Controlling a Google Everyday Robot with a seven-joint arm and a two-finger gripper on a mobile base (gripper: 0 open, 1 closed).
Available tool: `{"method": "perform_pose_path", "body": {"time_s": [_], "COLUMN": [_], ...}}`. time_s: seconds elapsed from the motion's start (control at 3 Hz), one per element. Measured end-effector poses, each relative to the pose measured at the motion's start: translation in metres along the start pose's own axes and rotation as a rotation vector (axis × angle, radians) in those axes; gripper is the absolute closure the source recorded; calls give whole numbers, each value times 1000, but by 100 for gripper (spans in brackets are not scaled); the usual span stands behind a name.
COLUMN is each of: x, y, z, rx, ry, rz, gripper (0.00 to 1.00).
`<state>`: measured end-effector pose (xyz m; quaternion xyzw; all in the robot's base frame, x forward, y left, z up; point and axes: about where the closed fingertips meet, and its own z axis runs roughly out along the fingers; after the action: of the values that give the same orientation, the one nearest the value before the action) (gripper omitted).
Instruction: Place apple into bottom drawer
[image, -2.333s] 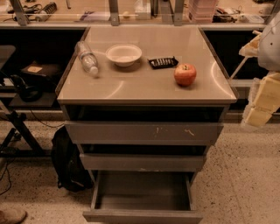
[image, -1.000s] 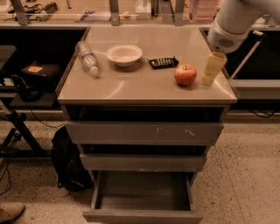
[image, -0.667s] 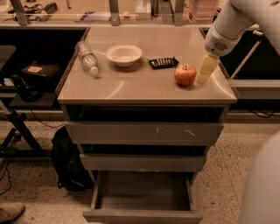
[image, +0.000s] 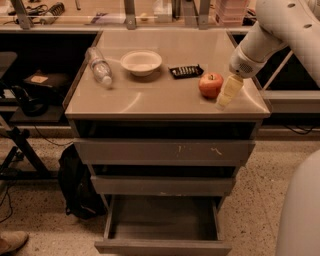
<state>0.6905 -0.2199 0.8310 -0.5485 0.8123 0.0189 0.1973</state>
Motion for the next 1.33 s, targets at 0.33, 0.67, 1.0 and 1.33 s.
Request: {"method": "perform_pose_path", "body": {"time_s": [0.33, 0.67, 1.0, 1.33], "x": [-4, -54, -40, -39], "y": [0, 9, 7, 7], "z": [2, 7, 2, 2], "rx": [-2, -5, 1, 1], "ry": [7, 28, 7, 7], "rz": [-6, -89, -59, -57], "gripper": [0, 0, 0, 0]}}
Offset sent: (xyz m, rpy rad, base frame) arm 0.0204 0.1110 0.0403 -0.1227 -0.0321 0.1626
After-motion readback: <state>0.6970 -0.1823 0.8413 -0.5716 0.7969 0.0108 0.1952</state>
